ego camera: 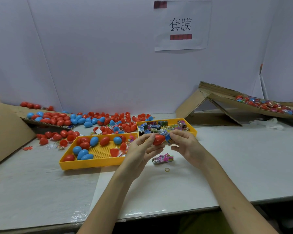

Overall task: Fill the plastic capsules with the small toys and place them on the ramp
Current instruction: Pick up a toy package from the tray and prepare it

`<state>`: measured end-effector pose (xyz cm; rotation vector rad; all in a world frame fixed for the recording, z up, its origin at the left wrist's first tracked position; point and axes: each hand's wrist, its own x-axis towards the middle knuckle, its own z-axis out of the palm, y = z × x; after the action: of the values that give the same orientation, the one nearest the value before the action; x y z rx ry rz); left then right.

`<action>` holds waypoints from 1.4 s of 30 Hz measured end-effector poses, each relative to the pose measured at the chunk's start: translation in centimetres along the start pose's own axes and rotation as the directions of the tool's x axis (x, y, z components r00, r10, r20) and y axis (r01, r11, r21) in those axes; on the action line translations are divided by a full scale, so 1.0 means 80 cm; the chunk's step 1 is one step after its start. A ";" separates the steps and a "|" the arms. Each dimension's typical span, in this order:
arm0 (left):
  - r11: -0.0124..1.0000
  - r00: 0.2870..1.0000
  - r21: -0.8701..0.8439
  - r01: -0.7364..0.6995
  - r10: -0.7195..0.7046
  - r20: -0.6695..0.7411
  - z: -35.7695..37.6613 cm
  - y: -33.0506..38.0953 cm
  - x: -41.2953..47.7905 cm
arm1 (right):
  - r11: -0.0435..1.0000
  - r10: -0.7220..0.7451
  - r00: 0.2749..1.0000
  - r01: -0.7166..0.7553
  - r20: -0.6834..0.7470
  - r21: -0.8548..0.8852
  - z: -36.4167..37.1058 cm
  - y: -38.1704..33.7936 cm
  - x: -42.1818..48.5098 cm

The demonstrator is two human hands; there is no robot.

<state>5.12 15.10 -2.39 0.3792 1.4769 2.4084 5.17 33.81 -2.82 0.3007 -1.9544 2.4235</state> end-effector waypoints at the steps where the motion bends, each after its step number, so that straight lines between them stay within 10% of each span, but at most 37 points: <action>1: 1.000 1.000 -0.004 0.001 -0.001 -0.004 0.000 0.000 0.000 | 1.000 0.002 1.000 -0.002 -0.001 0.010 0.000 0.000 0.000; 42: 0.923 0.973 0.325 -0.206 0.229 -0.035 -0.001 -0.011 0.005 | 0.998 -0.016 1.000 0.017 0.014 -0.058 -0.001 0.004 0.002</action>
<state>4.78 15.60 -3.21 0.5594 1.9620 2.3638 4.99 33.78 -3.12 0.3313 -2.0154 2.3553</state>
